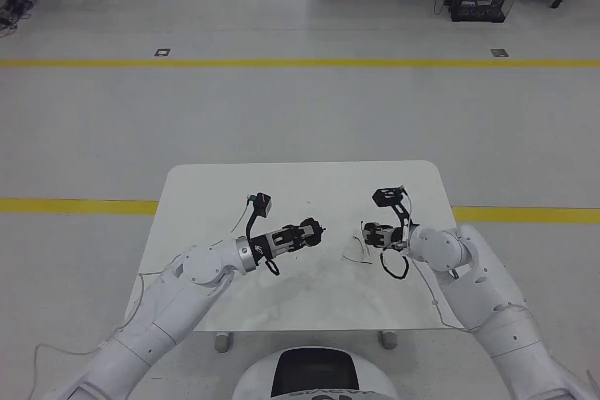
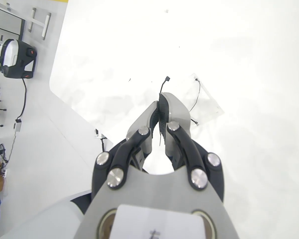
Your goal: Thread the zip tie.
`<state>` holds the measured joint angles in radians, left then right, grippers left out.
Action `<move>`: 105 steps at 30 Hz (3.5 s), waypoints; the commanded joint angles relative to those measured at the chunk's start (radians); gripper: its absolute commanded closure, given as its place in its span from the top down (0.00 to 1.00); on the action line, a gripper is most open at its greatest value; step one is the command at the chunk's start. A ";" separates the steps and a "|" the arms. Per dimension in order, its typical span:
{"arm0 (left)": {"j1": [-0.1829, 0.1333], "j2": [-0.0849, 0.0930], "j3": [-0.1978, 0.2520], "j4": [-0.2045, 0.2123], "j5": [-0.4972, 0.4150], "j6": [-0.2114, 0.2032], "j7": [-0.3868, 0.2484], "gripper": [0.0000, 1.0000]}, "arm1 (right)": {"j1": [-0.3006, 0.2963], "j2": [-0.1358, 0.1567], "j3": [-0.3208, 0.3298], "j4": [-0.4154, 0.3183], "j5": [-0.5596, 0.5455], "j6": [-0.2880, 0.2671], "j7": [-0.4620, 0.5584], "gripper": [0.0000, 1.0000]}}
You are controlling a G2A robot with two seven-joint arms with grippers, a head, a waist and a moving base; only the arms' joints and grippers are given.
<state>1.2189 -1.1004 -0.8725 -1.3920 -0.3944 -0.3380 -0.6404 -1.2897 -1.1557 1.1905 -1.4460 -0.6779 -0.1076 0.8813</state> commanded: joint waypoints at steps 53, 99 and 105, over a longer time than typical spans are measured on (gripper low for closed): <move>0.038 -0.035 0.067 -0.057 -0.082 0.289 0.238 0.00 | -0.309 0.105 -0.075 -0.276 0.158 -0.232 -1.039 0.00; 0.093 -0.038 0.026 -0.099 -0.150 0.342 0.265 0.00 | -0.221 0.056 -0.225 -0.076 -0.028 -0.232 -1.289 0.00; 0.093 -0.038 0.026 -0.099 -0.150 0.342 0.265 0.00 | -0.221 0.056 -0.225 -0.076 -0.028 -0.232 -1.289 0.00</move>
<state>1.3120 -1.1384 -0.8465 -1.4908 -0.5439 0.0042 -0.3757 -1.5108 -1.0992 0.9654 -1.5216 -0.7057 -0.3400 -0.4075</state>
